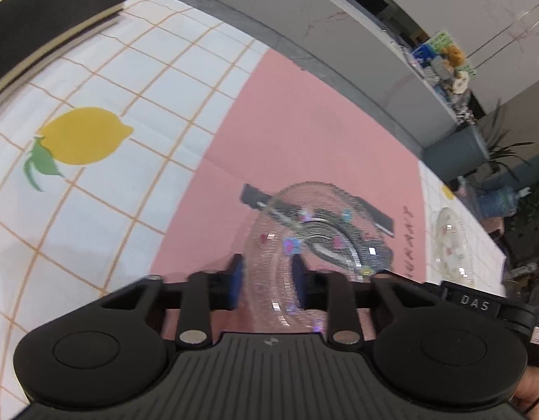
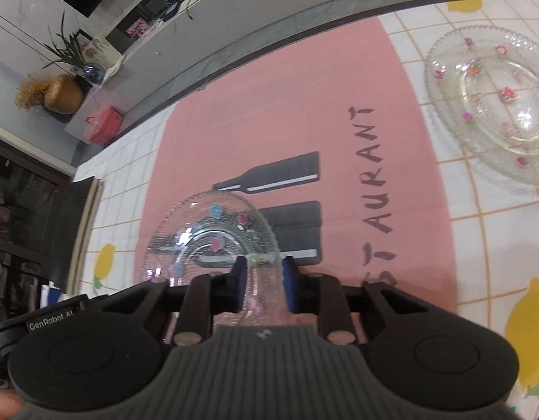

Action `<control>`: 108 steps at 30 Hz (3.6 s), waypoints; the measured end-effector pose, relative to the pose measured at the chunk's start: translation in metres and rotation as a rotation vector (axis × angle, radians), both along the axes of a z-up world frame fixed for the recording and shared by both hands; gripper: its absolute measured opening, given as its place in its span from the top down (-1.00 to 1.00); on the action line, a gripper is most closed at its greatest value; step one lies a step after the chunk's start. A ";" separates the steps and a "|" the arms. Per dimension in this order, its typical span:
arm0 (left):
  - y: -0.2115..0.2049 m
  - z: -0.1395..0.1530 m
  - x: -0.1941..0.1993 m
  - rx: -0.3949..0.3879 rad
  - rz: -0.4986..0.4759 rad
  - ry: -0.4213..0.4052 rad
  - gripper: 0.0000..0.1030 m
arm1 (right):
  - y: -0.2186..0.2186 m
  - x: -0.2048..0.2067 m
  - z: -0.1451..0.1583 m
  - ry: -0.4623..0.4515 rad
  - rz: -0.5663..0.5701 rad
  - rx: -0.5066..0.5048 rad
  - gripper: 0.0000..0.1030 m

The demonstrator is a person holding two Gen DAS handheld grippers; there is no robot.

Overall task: Organize plates and bowls
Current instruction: 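Close both grippers on opposite sides of the glass plate rim, then lift the glass plate with both grippers, carry and lower it, open both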

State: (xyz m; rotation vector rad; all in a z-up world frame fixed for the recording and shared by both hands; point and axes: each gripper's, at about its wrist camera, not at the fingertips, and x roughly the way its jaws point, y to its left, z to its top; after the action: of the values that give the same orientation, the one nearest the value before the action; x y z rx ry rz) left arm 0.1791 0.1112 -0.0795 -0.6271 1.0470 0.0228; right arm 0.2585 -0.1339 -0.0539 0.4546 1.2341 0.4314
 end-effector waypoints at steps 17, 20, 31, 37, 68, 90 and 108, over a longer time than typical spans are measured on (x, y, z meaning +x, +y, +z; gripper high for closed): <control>-0.007 0.016 -0.004 -0.016 -0.033 -0.028 0.79 | -0.018 -0.004 0.010 -0.008 -0.043 -0.023 0.83; -0.009 0.017 -0.005 -0.015 -0.037 -0.031 0.79 | -0.020 -0.005 0.011 -0.007 -0.046 -0.021 0.83; -0.015 0.022 -0.007 -0.017 -0.050 -0.041 0.79 | -0.036 -0.011 0.021 -0.004 -0.061 0.008 0.89; -0.025 0.026 -0.009 -0.020 -0.071 -0.050 0.79 | -0.047 -0.021 0.029 -0.014 -0.066 0.002 0.89; -0.109 0.022 -0.044 -0.035 -0.259 -0.053 0.77 | -0.140 -0.089 0.041 0.017 -0.160 -0.072 0.88; -0.129 0.014 -0.052 0.019 -0.368 -0.013 0.75 | -0.148 -0.108 0.027 0.064 -0.124 -0.135 0.84; -0.153 0.023 -0.051 0.207 -0.533 -0.026 0.70 | -0.131 -0.109 0.030 0.010 -0.042 -0.271 0.81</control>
State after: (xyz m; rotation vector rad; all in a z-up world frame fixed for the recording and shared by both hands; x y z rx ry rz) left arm 0.1280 -0.0415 -0.0566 -0.1484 1.1420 -0.3375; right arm 0.1491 -0.2652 -0.0239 0.2504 1.2689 0.2217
